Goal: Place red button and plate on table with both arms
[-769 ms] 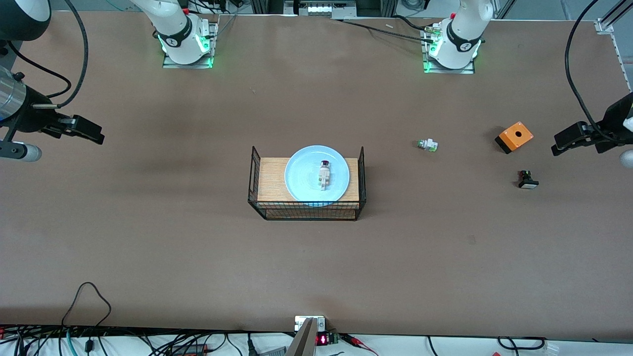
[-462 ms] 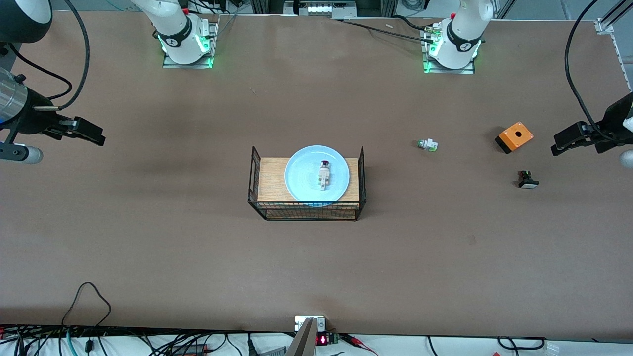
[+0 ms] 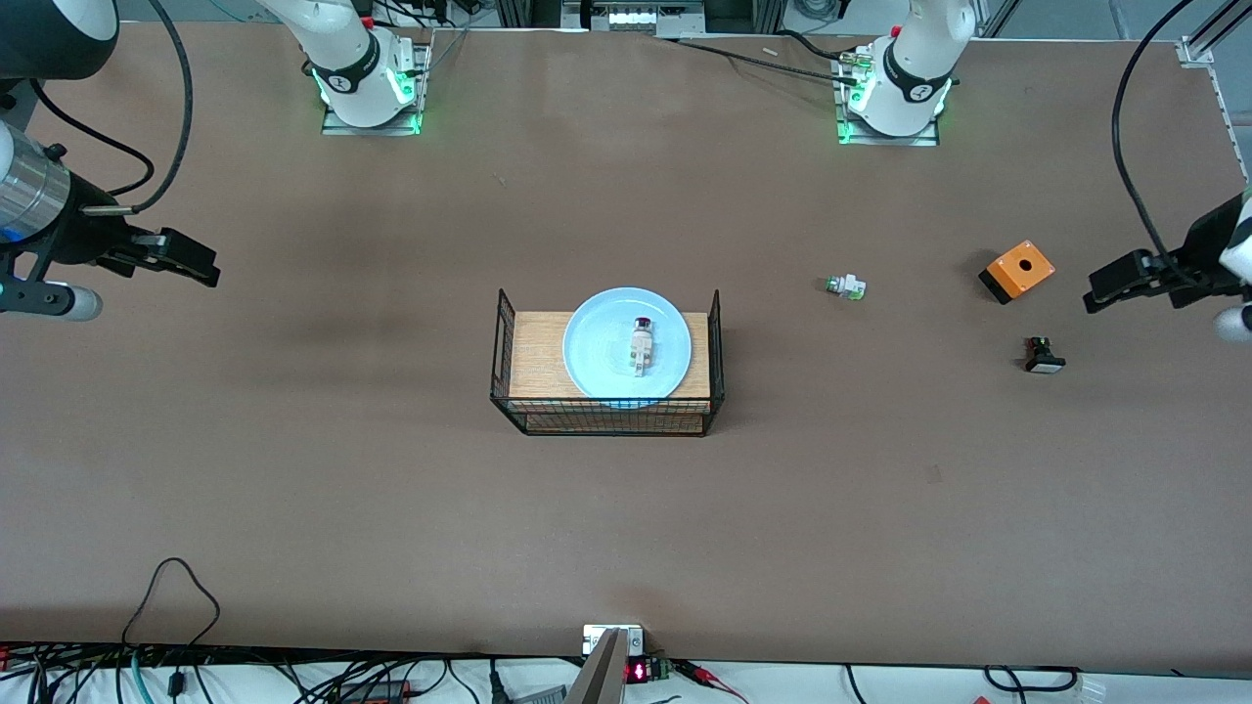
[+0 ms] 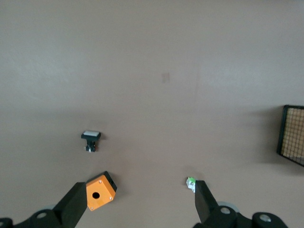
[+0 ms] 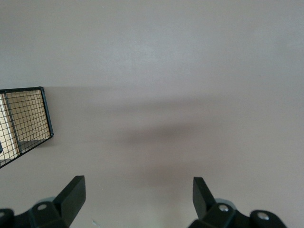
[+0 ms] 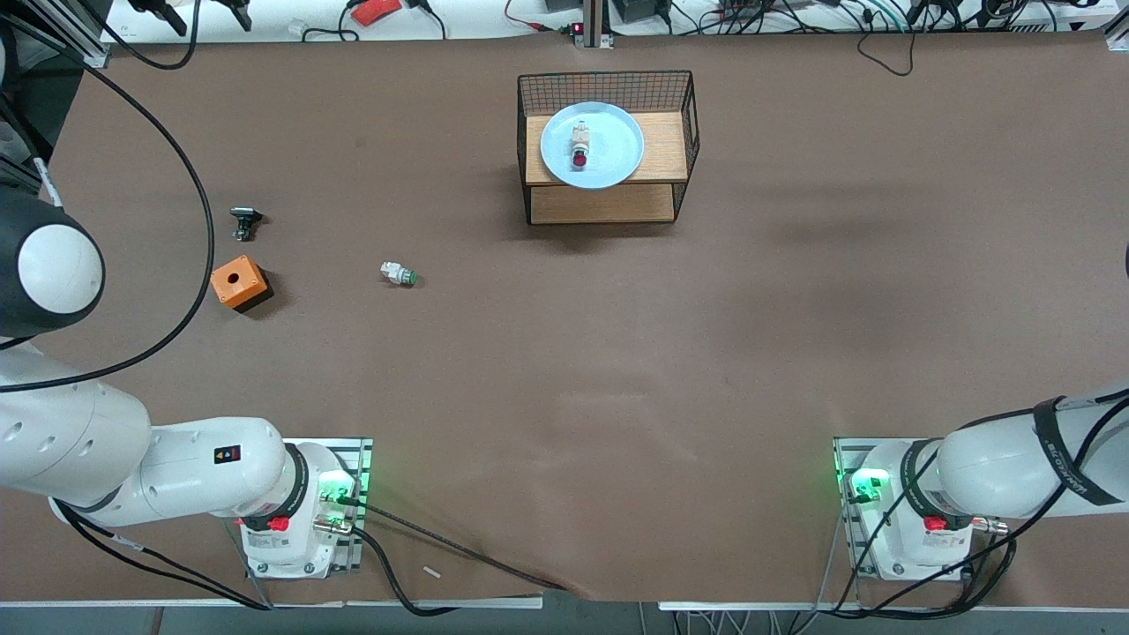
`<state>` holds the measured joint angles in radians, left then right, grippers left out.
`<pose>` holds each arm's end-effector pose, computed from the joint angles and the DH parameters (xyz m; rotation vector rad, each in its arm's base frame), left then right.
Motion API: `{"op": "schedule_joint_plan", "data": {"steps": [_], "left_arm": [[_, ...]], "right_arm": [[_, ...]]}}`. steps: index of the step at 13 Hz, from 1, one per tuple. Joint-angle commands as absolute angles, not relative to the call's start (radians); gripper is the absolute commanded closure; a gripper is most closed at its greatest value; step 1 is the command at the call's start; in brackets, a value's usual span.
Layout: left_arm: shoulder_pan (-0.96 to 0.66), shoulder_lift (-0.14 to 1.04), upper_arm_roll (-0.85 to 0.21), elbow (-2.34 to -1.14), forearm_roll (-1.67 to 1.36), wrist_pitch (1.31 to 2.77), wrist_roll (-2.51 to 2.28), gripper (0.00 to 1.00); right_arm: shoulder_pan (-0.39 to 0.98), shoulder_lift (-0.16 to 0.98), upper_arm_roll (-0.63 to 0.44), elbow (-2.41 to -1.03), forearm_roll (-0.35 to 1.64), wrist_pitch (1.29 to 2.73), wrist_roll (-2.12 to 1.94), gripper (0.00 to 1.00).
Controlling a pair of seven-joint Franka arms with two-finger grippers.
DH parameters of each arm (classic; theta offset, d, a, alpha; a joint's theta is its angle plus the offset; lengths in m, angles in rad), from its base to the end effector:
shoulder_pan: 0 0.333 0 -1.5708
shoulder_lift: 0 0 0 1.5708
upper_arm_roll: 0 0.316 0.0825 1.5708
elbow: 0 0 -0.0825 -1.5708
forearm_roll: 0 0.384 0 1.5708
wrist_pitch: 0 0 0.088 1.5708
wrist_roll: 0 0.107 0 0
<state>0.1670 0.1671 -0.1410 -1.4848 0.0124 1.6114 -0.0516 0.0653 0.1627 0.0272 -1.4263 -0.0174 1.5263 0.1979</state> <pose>0.6061 0.0238 0.5724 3.1281 0.1226 -0.0610 0.5969 0.0521 0.5947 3.1139 -0.1650 -0.0937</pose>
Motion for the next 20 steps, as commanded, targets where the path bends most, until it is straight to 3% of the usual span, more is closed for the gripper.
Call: {"op": "schedule_joint_plan", "data": {"steps": [1, 5, 9, 15, 20], "left_arm": [[0.149, 0.216, -0.152, -1.486, -0.018, 1.566, -0.048, 0.0], [0.126, 0.225, -0.259, -1.473, -0.073, 1.49, -0.047, 0.0], [0.063, 0.245, -0.419, -1.473, -0.1, 1.595, -0.081, 0.0], [-0.119, 0.351, -0.423, -1.447, -0.172, 1.767, -0.253, 0.0], [-0.323, 0.484, -0.42, -1.385, 0.018, 1.85, -0.556, 0.0]], "right_arm": [[0.069, 0.17, 0.031, -1.404, -0.02, 1.519, 0.199, 0.0], [0.083, 0.17, 0.029, -1.404, -0.021, 1.519, 0.201, 0.0], [0.086, 0.17, 0.031, -1.404, -0.021, 1.523, 0.201, 0.0], [0.087, 0.172, 0.031, -1.404, -0.018, 1.528, 0.198, 0.0], [0.08, 0.175, 0.029, -1.404, -0.018, 1.528, 0.198, 0.0]]}}
